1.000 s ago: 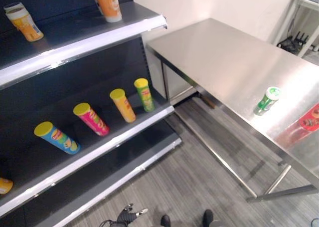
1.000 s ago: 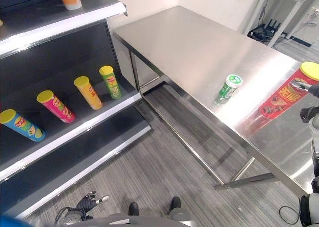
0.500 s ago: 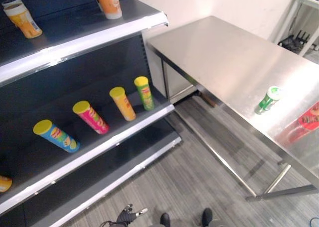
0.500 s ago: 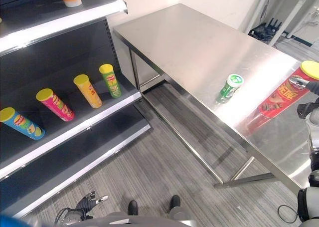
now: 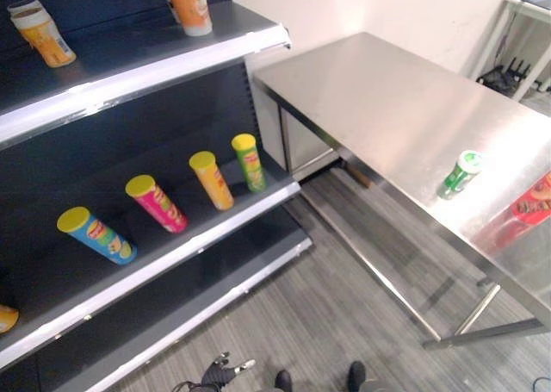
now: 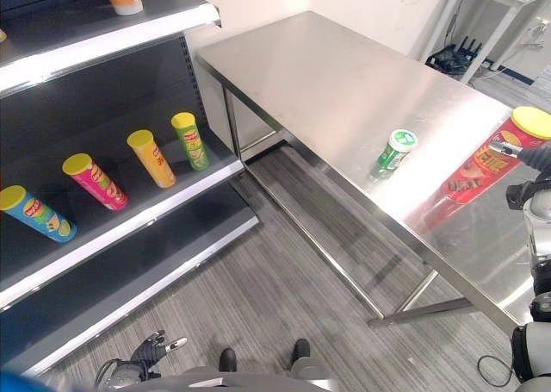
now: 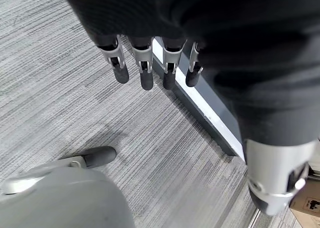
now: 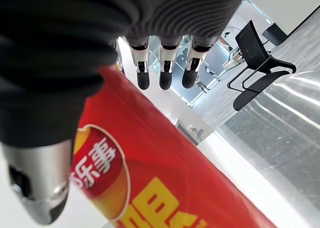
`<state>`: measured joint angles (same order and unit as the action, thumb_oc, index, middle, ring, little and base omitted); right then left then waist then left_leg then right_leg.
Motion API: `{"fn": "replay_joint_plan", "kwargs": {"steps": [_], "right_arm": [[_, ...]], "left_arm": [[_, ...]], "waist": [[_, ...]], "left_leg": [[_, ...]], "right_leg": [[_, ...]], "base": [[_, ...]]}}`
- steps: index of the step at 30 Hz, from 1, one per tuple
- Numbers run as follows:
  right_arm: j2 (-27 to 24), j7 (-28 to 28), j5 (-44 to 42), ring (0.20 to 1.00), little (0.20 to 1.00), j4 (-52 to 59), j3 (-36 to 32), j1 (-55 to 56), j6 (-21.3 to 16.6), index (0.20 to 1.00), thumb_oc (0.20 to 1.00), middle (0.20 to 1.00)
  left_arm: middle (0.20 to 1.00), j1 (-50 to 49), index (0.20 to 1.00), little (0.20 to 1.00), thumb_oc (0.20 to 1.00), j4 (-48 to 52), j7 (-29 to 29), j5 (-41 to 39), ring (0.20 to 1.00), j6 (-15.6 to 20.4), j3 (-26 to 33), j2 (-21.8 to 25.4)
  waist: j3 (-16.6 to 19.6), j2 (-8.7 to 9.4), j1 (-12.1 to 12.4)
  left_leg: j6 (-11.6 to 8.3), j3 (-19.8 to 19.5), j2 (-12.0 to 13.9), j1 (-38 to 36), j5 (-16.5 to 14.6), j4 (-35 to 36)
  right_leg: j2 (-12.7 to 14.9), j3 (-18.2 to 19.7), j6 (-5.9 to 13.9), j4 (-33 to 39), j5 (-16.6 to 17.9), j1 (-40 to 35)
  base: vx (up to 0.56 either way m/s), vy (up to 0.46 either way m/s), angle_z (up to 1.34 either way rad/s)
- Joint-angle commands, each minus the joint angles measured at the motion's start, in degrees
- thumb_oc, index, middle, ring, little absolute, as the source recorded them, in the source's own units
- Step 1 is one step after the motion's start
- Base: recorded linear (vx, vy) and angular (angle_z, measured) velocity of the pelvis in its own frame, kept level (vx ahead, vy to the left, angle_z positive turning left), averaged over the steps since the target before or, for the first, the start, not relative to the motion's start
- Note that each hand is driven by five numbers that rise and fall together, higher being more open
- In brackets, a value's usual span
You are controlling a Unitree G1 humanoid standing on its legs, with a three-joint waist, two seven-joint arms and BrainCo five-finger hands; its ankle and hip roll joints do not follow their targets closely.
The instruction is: Put the goods on the table back onto the shelves and tidy them up.
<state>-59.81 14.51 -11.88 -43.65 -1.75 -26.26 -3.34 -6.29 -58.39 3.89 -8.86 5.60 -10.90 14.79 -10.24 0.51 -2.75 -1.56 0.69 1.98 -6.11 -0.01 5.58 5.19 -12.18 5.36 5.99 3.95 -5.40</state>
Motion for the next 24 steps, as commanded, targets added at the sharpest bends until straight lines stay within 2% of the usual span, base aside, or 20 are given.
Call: {"fn": "replay_joint_plan", "kwargs": {"steps": [1,2,3,5,6,18,24], "right_arm": [[-3.0,0.8,-1.3,1.0,1.0,-1.5,3.4,-6.6,-3.0,1.0,1.0,1.0],[-3.0,0.9,-1.3,0.887,0.887,-1.6,3.7,-7.0,-3.0,0.887,0.887,0.887],[-2.9,0.8,-1.3,0.821,0.821,-1.5,3.7,-7.0,-3.1,0.821,0.821,0.821],[-2.9,1.0,-1.3,0.473,0.473,-1.6,4.0,-7.4,-3.2,0.473,0.473,0.473],[-2.8,1.0,-1.3,0.2,0.2,-1.5,4.2,-7.6,-3.3,0.2,0.2,0.2],[-2.7,1.5,0.2,0.2,0.2,0.7,3.8,-6.4,-3.7,0.2,0.2,0.2],[-2.6,4.0,1.2,0.2,0.2,8.7,-2.2,-1.3,-5.3,0.2,0.2,0.2]], "left_arm": [[1.0,2.2,1.0,1.0,1.0,-0.4,0.2,-2.1,1.0,0.7,-2.3,3.1],[1.0,2.2,1.0,1.0,1.0,-0.5,0.2,-2.2,1.0,0.7,-2.3,3.1],[1.0,2.2,1.0,1.0,1.0,-0.5,0.2,-2.2,1.0,0.7,-2.3,3.0],[1.0,2.3,1.0,1.0,1.0,-0.5,0.2,-2.2,1.0,0.7,-2.3,3.1],[1.0,2.3,1.0,1.0,1.0,-0.5,0.3,-2.2,1.0,0.7,-2.2,3.1],[1.0,2.5,1.0,1.0,1.0,-0.7,0.5,-2.2,1.0,0.8,-1.7,3.1],[1.0,2.7,1.0,1.0,1.0,-0.9,0.8,-1.7,1.0,0.7,-0.5,3.1]], "waist": [[1.4,2.31,2.1],[1.4,2.33,2.1],[1.4,2.35,2.2],[1.4,2.39,2.3],[1.4,2.38,2.3],[1.5,2.43,2.4],[1.5,2.37,2.0]], "left_leg": [[-5.48,1.1,4.8,-0.4,-2.1,-1.4],[-5.48,1.1,4.8,-0.4,-2.1,-1.4],[-5.49,1.1,4.8,-0.4,-2.1,-1.4],[-5.54,1.1,4.8,-0.4,-2.1,-1.4],[-5.55,1.0,4.8,-0.4,-2.1,-1.4],[-5.62,0.8,5.0,-0.4,-2.1,-1.4],[-5.69,0.8,5.1,-0.7,-2.3,-1.4]], "right_leg": [[-0.8,0.8,1.77,-1.9,-10.2,-4.2],[-0.8,0.8,1.77,-1.9,-10.2,-4.2],[-0.8,0.7,1.78,-1.8,-10.2,-4.3],[-0.8,0.7,1.75,-1.7,-10.2,-4.4],[-0.8,0.7,1.72,-1.7,-10.2,-4.4],[-0.8,0.2,1.64,-1.8,-10.4,-4.5],[-0.9,0.1,1.57,-2.1,-10.7,-4.7]], "base": [[0.0,0.0,0.0],[0.0,0.0,0.0],[0.0,0.0,0.0],[0.0,0.0,0.0],[0.0,0.0,0.0],[0.0,-0.001,0.01],[0.0,-0.009,0.05]]}}
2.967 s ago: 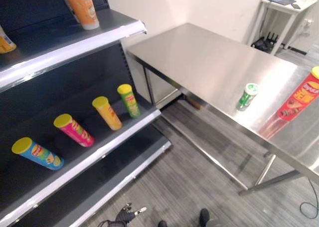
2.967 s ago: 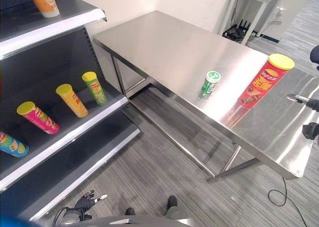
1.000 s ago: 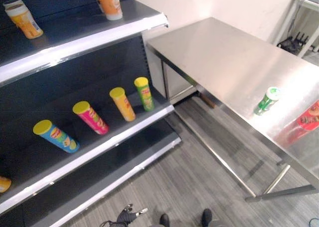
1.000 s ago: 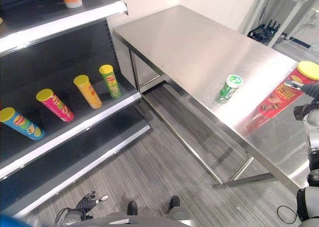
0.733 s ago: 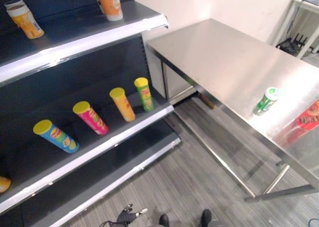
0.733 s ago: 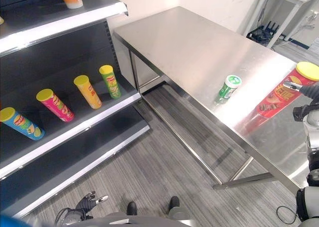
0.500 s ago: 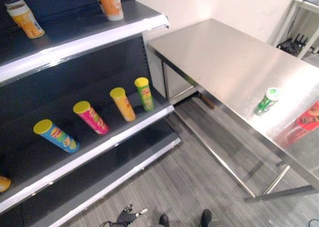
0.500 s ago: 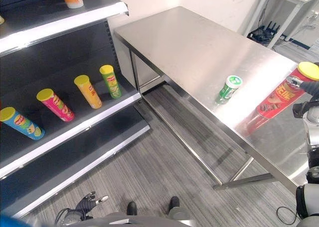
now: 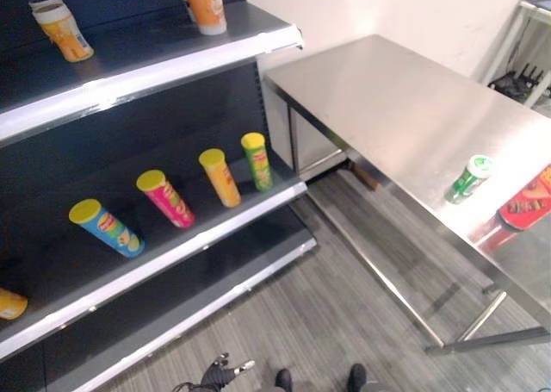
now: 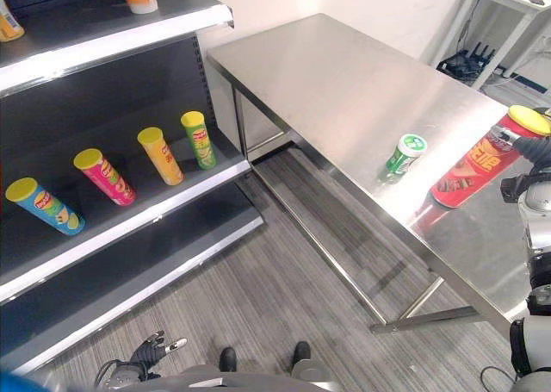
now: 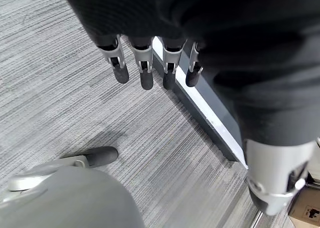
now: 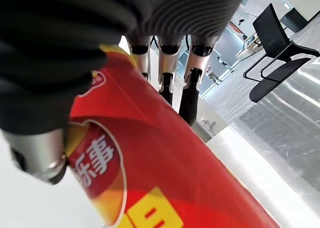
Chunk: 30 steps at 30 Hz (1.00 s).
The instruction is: Put the goods on the table back onto the shelves and tidy them up.
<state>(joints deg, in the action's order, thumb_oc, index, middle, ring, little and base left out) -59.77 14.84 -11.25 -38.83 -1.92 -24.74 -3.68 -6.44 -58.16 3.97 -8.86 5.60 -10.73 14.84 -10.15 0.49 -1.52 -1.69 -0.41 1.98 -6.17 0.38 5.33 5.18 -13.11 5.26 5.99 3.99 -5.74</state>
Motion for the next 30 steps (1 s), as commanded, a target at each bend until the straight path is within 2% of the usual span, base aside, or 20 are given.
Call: {"fn": "replay_joint_plan", "kwargs": {"steps": [1,6,9,15,17,20,22,25,26,29,30], "right_arm": [[-2.8,5.8,1.3,0.2,0.2,11.0,-7.6,0.8,-6.4,0.2,0.2,0.2],[-3.0,9.0,3.8,0.2,0.2,21.8,-15.0,4.6,-9.0,0.2,0.2,0.2],[-2.8,9.7,5.2,0.2,0.2,28.0,-17.1,5.2,-10.0,0.2,0.2,0.2],[-2.3,8.5,6.0,0.2,0.2,35.5,-18.0,5.5,-11.1,0.2,0.2,0.2],[-3.0,7.2,5.7,0.2,0.2,39.4,-17.9,5.1,-12.1,0.2,0.2,0.2],[-3.4,6.4,5.6,0.2,0.2,41.0,-17.8,4.7,-12.4,0.2,0.2,0.2],[-4.6,5.7,5.0,0.2,0.2,42.0,-17.6,3.7,-13.0,0.2,0.2,0.2],[-5.7,5.7,4.8,0.2,0.2,42.0,-18.2,4.1,-13.0,0.2,0.2,0.2],[-5.8,5.3,5.1,0.2,0.2,42.2,-18.5,4.7,-12.6,0.2,0.2,0.2],[-5.8,5.3,5.8,0.2,0.2,43.1,-20.1,6.8,-12.0,0.2,0.2,0.2],[-5.8,5.3,5.8,0.2,0.2,43.2,-20.3,7.0,-12.0,0.2,0.2,0.2]], "left_arm": [[1.0,3.2,1.0,1.0,1.0,-1.0,1.0,-1.3,1.0,0.7,0.2,3.0],[1.0,3.5,1.0,1.0,1.0,-0.8,1.2,-0.3,1.0,0.8,1.5,3.0],[1.0,3.4,1.0,1.0,1.0,-0.1,1.3,0.1,1.0,0.7,1.9,3.1],[1.0,3.0,1.0,1.0,1.0,1.4,1.1,-0.1,1.0,0.9,2.6,3.4],[1.0,2.6,1.0,1.0,1.0,1.8,1.1,-0.3,1.0,1.1,2.9,3.5],[1.0,2.2,1.0,1.0,1.0,2.4,1.0,-0.8,1.0,1.4,3.2,3.4],[1.0,1.9,1.0,1.0,1.0,3.1,0.6,-1.5,1.0,1.7,3.0,3.3],[1.0,2.3,1.0,1.0,1.0,3.4,0.4,-1.8,1.0,2.0,2.9,3.1],[1.0,2.2,1.0,1.0,1.0,3.4,0.2,-1.9,1.0,2.0,3.2,3.1],[1.0,2.4,1.0,1.0,1.0,3.0,1.0,-2.0,1.0,2.3,4.0,3.1],[1.0,2.5,1.0,1.0,1.0,3.0,1.0,-2.0,1.0,2.3,3.9,3.1]], "waist": [[1.5,2.3,0.5],[1.9,2.16,-0.1],[2.0,2.2,0.0],[1.9,2.39,0.4],[0.8,2.5,1.3],[0.5,2.59,1.4],[-1.5,2.86,2.4],[-2.2,2.97,2.4],[-1.9,2.73,2.3],[-1.4,2.3,2.2],[-1.3,2.24,2.1]], "left_leg": [[-5.7,1.9,5.1,-0.8,-2.8,-1.1],[-5.97,2.0,5.5,-1.0,-3.0,-1.4],[-6.16,1.9,5.9,-0.9,-3.1,-1.8],[-6.81,0.9,6.6,-0.2,-2.6,-2.5],[-7.68,-0.9,7.1,1.9,-1.0,-3.2],[-7.63,-2.8,6.6,3.9,-1.1,-4.3],[-8.34,-3.8,6.2,7.9,-0.5,-8.0],[-9.61,-2.3,10.2,11.8,3.5,-7.8],[-9.48,-1.5,11.3,11.4,3.9,-6.5],[-10.7,2.4,15.0,12.3,6.6,-2.6],[-10.59,2.2,14.9,12.7,6.9,-2.5]], "right_leg": [[-0.9,1.0,1.67,-2.2,-11.0,-4.5],[-1.1,0.9,1.46,-2.5,-11.6,-4.7],[-1.4,0.8,1.2,-2.6,-11.9,-4.9],[-2.3,0.5,0.54,-2.6,-12.4,-4.9],[-3.1,-0.2,-0.16,-2.3,-12.7,-4.7],[-3.1,-0.9,-0.4,-2.4,-12.7,-4.1],[-2.6,-2.1,-0.67,-2.7,-12.8,-3.5],[-1.3,-5.3,-0.15,-2.8,-12.6,-3.3],[-1.2,-5.9,0.01,-2.8,-12.7,-3.3],[0.2,-8.2,0.92,-2.9,-13.4,-4.0],[0.2,-8.3,0.97,-2.9,-13.1,-3.7]], "base": [[0.01,-0.02,0.07],[0.0,-0.015,0.03],[-0.01,-0.034,-0.01],[-0.03,-0.062,0.04],[-0.13,-0.11,0.26],[-0.09,-0.03,0.3],[-0.16,0.029,0.45],[-0.06,0.106,0.72],[0.02,0.117,0.92],[0.02,0.156,0.67],[0.06,0.206,0.62]]}}
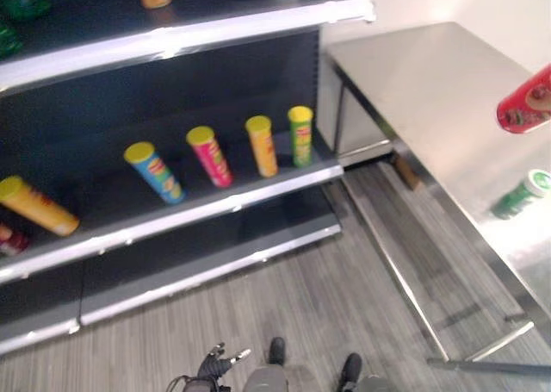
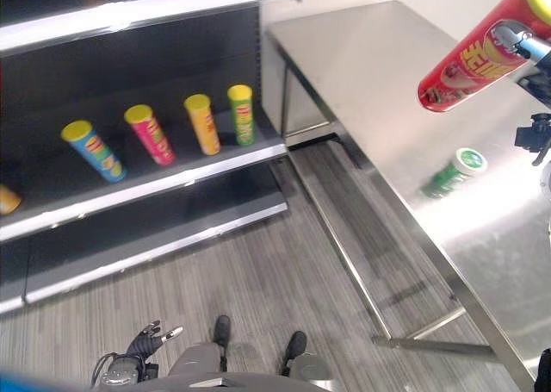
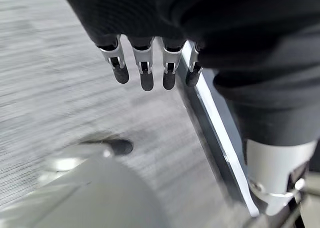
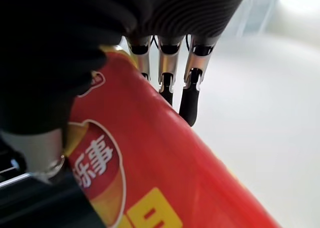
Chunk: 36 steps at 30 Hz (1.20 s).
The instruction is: Put the goods on the table back onto the shelves and tidy them up.
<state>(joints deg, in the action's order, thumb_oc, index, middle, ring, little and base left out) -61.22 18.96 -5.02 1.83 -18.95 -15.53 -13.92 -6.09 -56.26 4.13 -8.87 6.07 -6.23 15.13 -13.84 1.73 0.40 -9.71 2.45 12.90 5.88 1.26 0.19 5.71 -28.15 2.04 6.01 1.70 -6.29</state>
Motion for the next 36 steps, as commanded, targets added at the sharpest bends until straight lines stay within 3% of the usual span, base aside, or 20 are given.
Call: {"fn": "replay_joint_plan", "kwargs": {"steps": [1,3,7,9,10,13,15,16,18,19,20,21,22,24,25,26,27,34,36], "right_arm": [[-3.9,0.9,-0.2,0.2,0.2,2.7,-3.9,-1.2,-1.3,0.2,0.2,0.2],[-3.2,1.1,0.8,0.2,0.2,2.8,-4.7,-0.5,-0.7,0.2,0.2,0.2],[-2.3,1.1,1.7,0.2,0.2,3.4,-4.4,-0.3,0.1,0.2,0.2,0.2],[-0.6,0.8,2.3,0.2,0.2,4.2,-3.4,-0.7,0.5,0.2,0.2,0.2],[-0.5,0.9,2.4,0.2,0.2,4.3,-3.4,-0.8,0.6,0.2,0.2,0.2],[1.7,0.4,3.1,0.2,0.2,4.8,-0.8,-2.2,1.2,0.2,0.2,0.2],[2.8,-0.2,3.0,0.2,0.2,5.7,-0.4,-2.1,1.4,0.2,0.2,0.2],[3.7,-0.8,2.8,0.2,0.2,7.0,-0.4,-1.7,1.5,0.2,0.2,0.2],[4.7,-1.5,2.8,0.2,0.2,7.9,-0.4,-0.6,1.4,0.2,0.2,0.2],[4.7,-1.5,2.8,0.2,0.2,8.0,-0.5,-0.5,1.5,0.2,0.2,0.2],[4.7,-2.1,3.1,0.2,0.2,8.5,-0.6,-0.1,1.6,0.2,0.2,0.2],[5.5,-2.6,2.1,0.2,0.2,9.6,-1.0,0.2,0.9,0.2,0.2,0.2],[5.9,-3.2,1.0,0.2,0.2,10.5,-1.4,0.4,0.3,0.2,0.2,0.2],[6.3,-3.3,0.1,0.2,0.2,11.7,-2.0,0.5,-0.9,0.2,0.2,0.2],[6.3,-3.3,0.1,0.2,0.2,11.7,-2.0,0.5,-0.9,0.2,0.2,0.2],[6.6,-3.7,-0.5,0.2,0.2,13.0,-2.7,1.2,-1.5,0.2,0.2,0.2],[6.6,-3.9,-0.4,0.2,0.2,13.4,-2.9,1.5,-1.6,0.2,0.2,0.2],[6.8,-6.2,-2.4,0.2,0.2,15.5,-2.6,1.7,-2.5,0.2,0.2,0.2],[7.0,-7.6,-4.1,0.2,0.2,15.9,-1.7,1.9,-2.7,0.2,0.2,0.2]], "left_arm": [[1.0,1.7,1.0,1.0,1.0,1.3,0.7,-1.8,1.0,1.9,-0.2,2.7],[1.0,1.3,1.0,1.0,1.0,1.0,0.6,-1.3,1.0,1.7,-0.1,2.3],[1.0,1.5,1.0,1.0,1.0,1.0,0.6,-0.9,1.0,1.6,-0.1,2.7],[1.0,2.3,1.0,1.0,1.0,0.9,0.7,0.2,1.0,1.6,-0.2,3.4],[1.0,2.3,1.0,1.0,1.0,0.9,0.7,0.2,1.0,1.6,-0.2,3.4],[1.0,3.6,1.0,1.0,1.0,0.8,1.3,1.1,1.0,1.4,0.3,5.1],[1.0,3.9,1.0,1.0,1.0,1.1,1.3,1.5,1.0,1.2,0.7,5.7],[1.0,4.3,1.0,1.0,1.0,1.9,1.3,1.5,1.0,1.0,0.7,6.3],[1.0,4.9,1.0,1.0,1.0,2.2,0.9,1.9,1.0,0.9,0.3,6.8],[1.0,5.0,1.0,1.0,1.0,2.3,0.9,2.0,1.0,0.9,0.2,6.8],[1.0,5.1,1.0,1.0,1.0,2.5,0.8,2.1,1.0,0.9,0.1,6.9],[1.0,5.7,1.0,1.0,1.0,2.0,0.4,2.1,1.0,0.9,-0.1,6.9],[1.0,6.1,1.0,1.0,1.0,1.9,0.2,2.3,1.0,1.0,-0.3,6.9],[1.0,6.6,1.0,1.0,1.0,2.2,-0.1,2.6,1.0,1.1,-0.8,7.0],[1.0,6.6,1.0,1.0,1.0,2.2,-0.1,2.6,1.0,1.1,-0.8,7.0],[1.0,7.3,1.0,1.0,1.0,2.2,-0.2,3.0,1.0,1.1,-1.2,6.7],[1.0,7.6,1.0,1.0,1.0,1.9,-0.2,3.3,1.0,1.0,-1.2,6.5],[1.0,6.3,1.0,1.0,1.0,1.5,-0.3,3.8,1.0,1.2,-0.9,5.1],[1.0,5.3,1.0,1.0,1.0,1.5,-0.4,3.6,1.0,1.2,-0.5,4.2]], "waist": [[3.0,0.18,0.2],[3.8,-0.81,0.2],[4.1,-0.1,0.6],[4.5,1.24,1.3],[4.6,1.37,1.2],[5.4,2.61,1.6],[5.3,2.95,1.4],[4.4,2.94,0.7],[3.6,2.34,-0.7],[3.7,2.31,-0.6],[3.5,1.84,-1.1],[2.8,0.88,-2.1],[2.3,0.61,-2.8],[1.8,0.64,-3.8],[1.7,0.64,-3.8],[1.5,1.29,-4.7],[1.5,1.55,-4.9],[2.8,2.64,-4.2],[3.2,2.91,-4.0]], "left_leg": [[-2.99,1.2,4.9,-0.5,6.2,3.8],[-3.31,1.6,4.7,-1.6,5.8,4.1],[-2.43,2.2,2.9,-1.1,4.0,1.6],[-0.54,2.1,-0.3,0.4,0.7,-1.8],[-0.45,2.1,-0.5,0.6,0.6,-2.0],[3.0,2.8,-5.3,0.4,-2.4,-1.9],[4.52,2.8,-7.4,-0.6,-3.3,-1.4],[5.98,2.5,-9.4,-2.2,-3.6,-0.4],[6.85,1.4,-10.3,-3.3,-3.7,0.7],[6.89,1.5,-10.2,-3.2,-3.4,0.8],[7.13,1.0,-10.3,-4.1,-3.4,1.6],[7.21,0.5,-10.4,-5.3,-3.2,2.3],[7.19,0.3,-10.7,-5.8,-3.3,2.5],[7.25,-0.4,-11.6,-6.2,-3.3,2.4],[7.24,-0.4,-11.6,-6.2,-3.3,2.4],[7.28,-1.0,-12.9,-6.2,-3.2,2.2],[7.29,-1.1,-13.3,-6.4,-3.3,2.3],[6.93,-0.9,-14.0,-7.9,-4.4,2.6],[6.74,-0.9,-13.8,-8.2,-4.8,1.8]], "right_leg": [[0.2,5.8,4.66,-2.9,-11.0,-3.8],[0.8,4.8,5.17,-2.9,-10.6,-4.6],[4.2,4.0,6.53,-3.8,-9.5,-4.9],[8.5,3.6,8.15,-5.1,-7.6,-4.9],[8.6,3.6,8.25,-5.2,-7.6,-4.8],[14.1,4.1,9.93,-9.3,-4.8,-2.3],[16.8,4.6,10.11,-13.6,-1.7,-0.8],[18.6,6.6,9.6,-19.0,1.8,1.3],[15.7,11.5,8.4,-22.7,0.9,4.1],[15.6,11.6,8.3,-22.8,1.0,4.4],[13.3,14.6,7.84,-23.6,-0.6,6.2],[8.9,17.3,7.04,-22.4,-4.5,8.8],[6.7,18.0,6.65,-21.1,-6.4,9.9],[3.4,18.6,6.69,-18.0,-7.0,10.5],[3.3,18.6,6.69,-18.0,-7.0,10.5],[0.0,19.7,6.25,-16.1,-7.7,10.7],[-1.1,19.9,5.89,-15.8,-7.8,10.4],[-2.4,19.3,4.97,-9.6,-7.2,5.5],[-3.2,21.1,4.93,-6.9,-6.4,4.3]], "base": [[0.02,0.131,0.57],[0.12,0.297,0.4],[0.12,0.305,0.37],[0.12,0.339,0.41],[0.08,0.262,0.24],[0.09,0.403,0.23],[0.08,0.35,-0.01],[0.1,0.353,0.09],[0.1,0.232,0.11],[0.09,0.128,0.54],[0.15,0.132,0.59],[0.21,0.158,0.3],[0.19,0.129,-0.17],[0.08,0.055,0.03],[0.07,0.044,0.42],[0.05,0.03,0.46],[0.08,0.027,0.34],[0.07,-0.065,0.23],[0.09,-0.113,-0.02]]}}
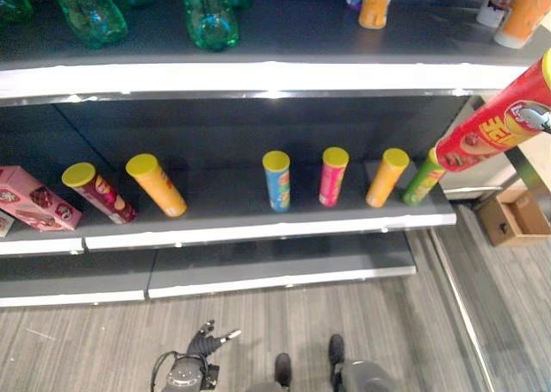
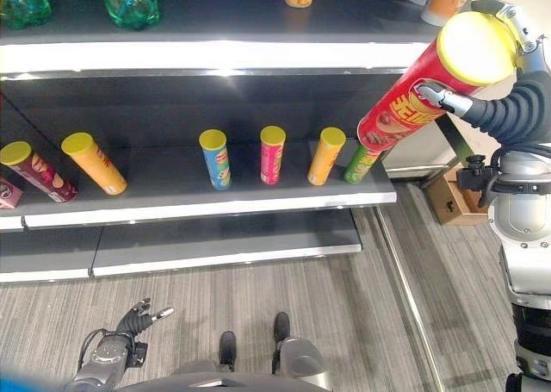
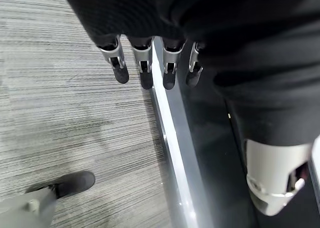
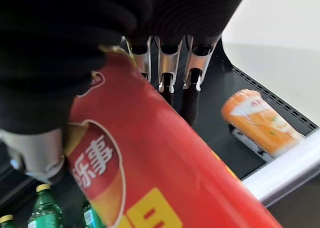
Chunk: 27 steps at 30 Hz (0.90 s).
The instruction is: Put the goods on the table back onto the shelves and tidy them up.
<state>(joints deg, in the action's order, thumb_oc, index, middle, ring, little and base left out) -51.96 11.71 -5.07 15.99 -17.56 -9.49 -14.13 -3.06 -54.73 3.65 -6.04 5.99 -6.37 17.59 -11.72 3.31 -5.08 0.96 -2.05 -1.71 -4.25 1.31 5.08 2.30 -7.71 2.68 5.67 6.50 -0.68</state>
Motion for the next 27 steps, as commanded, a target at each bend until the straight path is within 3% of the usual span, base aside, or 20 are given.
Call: {"fn": "replay_joint_plan", "kwargs": {"steps": [1,4,5,6,7,9,11,12,13,14,15,16,19,23,25,27], "right_arm": [[-1.9,-1.0,-4.8,0.2,0.2,2.0,-2.7,-4.1,-2.7,0.2,0.2,0.2],[-1.7,-1.7,-6.0,0.2,0.2,2.6,-2.6,-4.2,-3.0,0.2,0.2,0.2],[-1.3,-2.4,-7.2,0.2,0.2,3.5,-2.5,-4.0,-3.3,0.2,0.2,0.2],[-1.3,-2.5,-7.2,0.2,0.2,3.6,-2.6,-4.0,-3.3,0.2,0.2,0.2],[-1.8,-2.5,-6.4,0.2,0.2,3.4,-2.8,-3.2,-2.8,0.2,0.2,0.2],[-2.0,-3.0,-5.8,0.2,0.2,3.4,-2.6,-2.8,-2.5,0.2,0.2,0.2],[-2.2,-3.8,-5.8,0.2,0.2,3.0,-1.4,-2.4,-2.9,0.2,0.2,0.2],[-2.3,-3.7,-5.5,0.2,0.2,2.8,-1.0,-2.0,-3.0,0.2,0.2,0.2],[-2.4,-3.7,-5.5,0.2,0.2,2.7,-1.0,-2.0,-3.0,0.2,0.2,0.2],[-2.8,-4.0,-4.8,0.2,0.2,2.7,-1.0,-1.1,-2.8,0.2,0.2,0.2],[-2.9,-4.3,-4.4,0.2,0.2,2.9,-1.5,0.1,-2.6,0.2,0.2,0.2],[-1.2,-5.5,-3.6,0.2,0.2,3.0,-1.1,1.4,-1.6,0.2,0.2,0.2],[0.3,-6.2,-1.8,0.2,0.2,2.7,-0.2,1.8,-0.6,0.2,0.2,0.2],[5.0,-7.7,0.2,0.2,0.2,2.8,6.6,-1.0,0.6,0.2,0.2,0.2],[6.1,-7.9,0.8,0.2,0.2,2.3,9.4,-2.4,1.0,0.2,0.2,0.2],[6.3,-9.0,1.3,0.2,0.2,1.7,11.5,-1.8,1.3,0.2,0.2,0.2]], "left_arm": [[1.0,2.0,1.0,1.0,1.0,-0.1,0.0,0.8,1.0,1.3,-0.1,1.6],[1.0,1.7,1.0,1.0,1.0,0.4,-0.2,0.4,1.0,1.3,0.1,1.5],[1.0,1.8,1.0,1.0,1.0,0.8,-0.5,-0.4,1.0,1.2,0.1,1.0],[1.0,1.8,1.0,1.0,1.0,0.8,-0.5,-0.4,1.0,1.2,0.1,1.0],[1.0,1.7,1.0,1.0,1.0,1.6,-0.5,-0.9,1.0,1.3,0.5,0.7],[1.0,1.3,1.0,1.0,1.0,1.2,-0.6,-1.0,1.0,1.4,1.2,0.5],[1.0,0.9,1.0,1.0,1.0,0.1,0.2,-1.5,1.0,2.1,2.2,1.3],[1.0,0.7,1.0,1.0,1.0,0.1,0.4,-1.6,1.0,2.1,2.3,1.6],[1.0,0.6,1.0,1.0,1.0,0.2,0.4,-1.7,1.0,2.1,2.3,1.6],[1.0,0.4,1.0,1.0,1.0,0.5,0.9,-2.0,1.0,2.3,2.6,2.0],[1.0,0.2,1.0,1.0,1.0,1.1,1.0,-2.0,1.0,2.4,2.6,2.0],[1.0,-0.2,1.0,1.0,1.0,1.2,0.6,-0.8,1.0,2.4,2.1,1.7],[1.0,0.5,1.0,1.0,1.0,1.0,0.4,0.4,1.0,2.5,1.7,2.0],[1.0,1.2,1.0,1.0,1.0,1.6,0.8,0.4,1.0,2.2,2.6,3.7],[1.0,0.7,1.0,1.0,1.0,1.4,1.2,0.2,1.0,1.9,3.6,4.1],[1.0,0.7,1.0,1.0,1.0,0.2,1.1,1.0,1.0,1.2,3.9,4.7]], "waist": [[1.2,1.34,1.6],[0.6,1.68,1.7],[-0.4,2.0,1.9],[-0.4,1.91,1.7],[-0.9,2.09,1.5],[-0.9,1.92,1.7],[0.1,2.11,2.0],[0.4,1.8,2.1],[0.6,1.69,2.1],[1.2,0.59,1.9],[1.2,-0.05,1.6],[2.0,-1.4,1.6],[2.1,-1.3,1.4],[1.4,-0.42,2.2],[0.9,-0.38,2.8],[-0.3,-1.02,2.3]], "left_leg": [[-3.84,3.6,0.9,1.9,-5.5,-3.9],[-4.11,3.3,0.6,3.6,-7.4,-9.3],[-5.63,4.1,0.8,6.1,-8.4,-14.2],[-5.67,3.9,0.9,6.6,-8.8,-15.0],[-7.26,5.9,3.9,8.7,-8.2,-18.0],[-7.88,6.4,7.2,8.2,-7.8,-17.1],[-10.36,1.9,16.5,8.1,-1.7,-11.5],[-10.98,0.3,18.3,8.3,0.4,-9.4],[-11.11,0.3,18.5,8.1,0.7,-8.7],[-12.47,-2.0,20.3,8.0,3.8,-6.0],[-13.07,-2.4,20.5,8.4,4.0,-5.6],[-13.3,-1.0,18.3,7.6,0.1,-6.0],[-12.63,0.0,15.9,6.7,-2.2,-5.8],[-8.49,4.3,10.0,5.1,-4.9,-4.2],[-7.19,5.7,8.5,4.4,-5.0,-3.5],[-5.93,5.1,7.1,3.8,-4.6,-2.7]], "right_leg": [[0.0,1.2,4.15,-6.1,-11.2,-1.5],[0.1,1.7,3.85,-5.9,-11.1,-1.8],[0.5,0.9,3.28,-5.3,-11.4,-2.4],[0.4,0.7,3.25,-5.2,-11.4,-2.4],[1.3,-0.4,3.18,-4.3,-11.7,-3.8],[2.0,-1.0,3.59,-3.7,-11.6,-4.4],[5.2,-0.2,5.44,-3.3,-11.9,-3.0],[5.6,0.1,6.03,-3.1,-12.3,-2.9],[5.4,0.0,5.93,-3.2,-12.3,-2.8],[6.2,0.6,7.01,-3.0,-12.8,-3.4],[7.2,0.3,7.57,-3.0,-13.0,-3.8],[10.5,-0.2,9.06,-3.3,-11.6,-4.4],[13.6,0.4,10.17,-4.3,-9.4,-3.3],[19.2,0.6,11.42,-7.6,-2.1,2.0],[20.3,-0.9,10.93,-9.5,-0.6,3.3],[14.9,3.5,9.23,-13.6,-3.9,4.6]], "base": [[0.05,-0.062,-0.02],[0.0,-0.054,-0.04],[-0.05,-0.059,0.16],[-0.05,0.005,0.3],[-0.01,0.073,0.52],[0.02,0.148,0.56],[0.05,0.37,0.21],[0.04,0.278,-0.08],[0.11,0.343,-0.12],[0.11,0.392,-0.11],[0.22,0.824,0.02],[0.17,0.724,0.05],[0.07,0.392,-0.09],[-0.03,0.523,-0.03],[-0.05,0.356,-0.53],[-0.02,0.348,-0.27]]}}
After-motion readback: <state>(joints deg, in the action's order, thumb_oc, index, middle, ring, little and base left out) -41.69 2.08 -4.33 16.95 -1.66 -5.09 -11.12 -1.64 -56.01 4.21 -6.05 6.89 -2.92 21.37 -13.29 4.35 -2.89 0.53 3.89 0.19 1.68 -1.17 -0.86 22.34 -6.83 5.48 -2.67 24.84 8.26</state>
